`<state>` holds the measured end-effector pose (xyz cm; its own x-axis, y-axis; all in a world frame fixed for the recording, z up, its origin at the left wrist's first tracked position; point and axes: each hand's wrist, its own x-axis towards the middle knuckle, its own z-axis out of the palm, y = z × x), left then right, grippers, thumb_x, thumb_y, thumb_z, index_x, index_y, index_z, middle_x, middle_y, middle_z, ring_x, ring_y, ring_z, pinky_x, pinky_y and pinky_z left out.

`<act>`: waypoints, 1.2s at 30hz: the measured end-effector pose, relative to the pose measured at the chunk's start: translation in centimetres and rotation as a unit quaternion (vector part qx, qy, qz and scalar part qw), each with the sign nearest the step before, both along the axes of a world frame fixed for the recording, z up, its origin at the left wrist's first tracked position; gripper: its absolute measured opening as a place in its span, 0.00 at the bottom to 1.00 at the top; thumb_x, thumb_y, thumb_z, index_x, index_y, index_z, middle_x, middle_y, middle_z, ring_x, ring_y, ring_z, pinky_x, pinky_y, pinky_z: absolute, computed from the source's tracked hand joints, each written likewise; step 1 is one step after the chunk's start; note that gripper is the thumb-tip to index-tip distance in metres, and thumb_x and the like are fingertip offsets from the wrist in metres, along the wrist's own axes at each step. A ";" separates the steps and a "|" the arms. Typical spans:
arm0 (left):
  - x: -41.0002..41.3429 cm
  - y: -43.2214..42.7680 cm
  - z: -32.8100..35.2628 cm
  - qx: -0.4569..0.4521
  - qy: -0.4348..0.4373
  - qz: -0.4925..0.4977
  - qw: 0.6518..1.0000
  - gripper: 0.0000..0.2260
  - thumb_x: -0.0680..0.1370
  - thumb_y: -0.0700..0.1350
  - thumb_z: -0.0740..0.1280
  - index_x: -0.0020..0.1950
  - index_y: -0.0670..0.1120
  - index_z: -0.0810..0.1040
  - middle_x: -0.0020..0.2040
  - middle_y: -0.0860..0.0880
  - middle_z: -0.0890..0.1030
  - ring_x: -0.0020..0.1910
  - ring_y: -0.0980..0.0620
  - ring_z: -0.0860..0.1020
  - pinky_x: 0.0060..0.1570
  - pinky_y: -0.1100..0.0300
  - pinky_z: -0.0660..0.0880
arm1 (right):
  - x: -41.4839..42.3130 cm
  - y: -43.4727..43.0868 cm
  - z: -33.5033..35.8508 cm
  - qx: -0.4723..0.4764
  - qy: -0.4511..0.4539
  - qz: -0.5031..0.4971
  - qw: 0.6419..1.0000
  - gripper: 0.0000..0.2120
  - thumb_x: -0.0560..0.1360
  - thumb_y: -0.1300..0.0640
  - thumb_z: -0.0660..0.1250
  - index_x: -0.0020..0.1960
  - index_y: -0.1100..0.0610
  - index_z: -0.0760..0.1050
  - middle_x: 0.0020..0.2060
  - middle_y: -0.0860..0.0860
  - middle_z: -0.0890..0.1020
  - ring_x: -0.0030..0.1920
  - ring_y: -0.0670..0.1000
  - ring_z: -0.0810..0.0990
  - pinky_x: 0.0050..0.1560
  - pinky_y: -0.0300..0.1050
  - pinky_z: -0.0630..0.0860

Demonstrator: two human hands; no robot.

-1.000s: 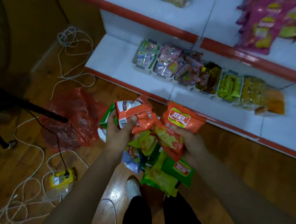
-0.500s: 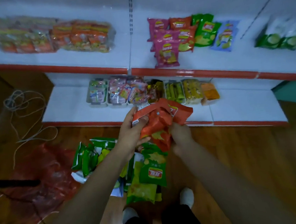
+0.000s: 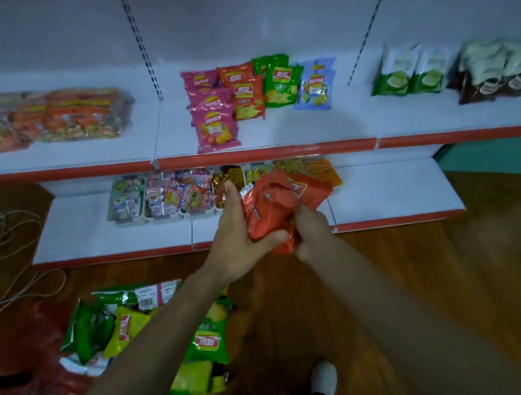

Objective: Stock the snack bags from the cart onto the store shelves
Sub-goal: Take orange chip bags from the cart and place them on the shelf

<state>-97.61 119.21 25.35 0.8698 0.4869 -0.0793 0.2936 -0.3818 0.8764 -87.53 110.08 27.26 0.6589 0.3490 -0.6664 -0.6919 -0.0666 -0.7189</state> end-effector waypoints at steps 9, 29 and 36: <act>9.6 -4.7 0.5 -0.282 -0.070 0.201 0.936 0.20 0.72 0.51 0.70 0.63 0.51 0.73 0.55 0.50 0.79 0.53 0.52 0.79 0.48 0.62 0.77 | 9.5 -5.6 -0.8 -0.041 -0.065 0.029 0.997 0.17 0.71 0.60 0.73 0.58 0.58 0.76 0.51 0.56 0.82 0.51 0.59 0.81 0.55 0.54 0.78; 14.3 3.0 -1.3 -0.408 -0.017 0.202 0.890 0.12 0.73 0.42 0.71 0.54 0.51 0.76 0.54 0.49 0.82 0.55 0.49 0.80 0.53 0.53 0.78 | 18.6 -1.4 -2.5 -0.002 -0.085 -0.022 0.996 0.22 0.68 0.57 0.76 0.59 0.61 0.76 0.54 0.57 0.82 0.52 0.58 0.82 0.56 0.56 0.79; 17.5 8.6 1.0 -0.370 0.015 0.101 0.923 0.14 0.73 0.43 0.71 0.54 0.55 0.72 0.54 0.52 0.80 0.53 0.52 0.79 0.47 0.56 0.79 | 21.5 5.5 -1.1 0.010 -0.184 0.089 0.979 0.21 0.65 0.53 0.78 0.57 0.53 0.78 0.52 0.52 0.84 0.52 0.54 0.83 0.56 0.56 0.79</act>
<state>-80.10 127.84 26.31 0.7592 0.4416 -0.4781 0.3221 0.3834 0.8656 -66.03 115.60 26.20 0.7805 0.4909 -0.3871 -0.3640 -0.1465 -0.9198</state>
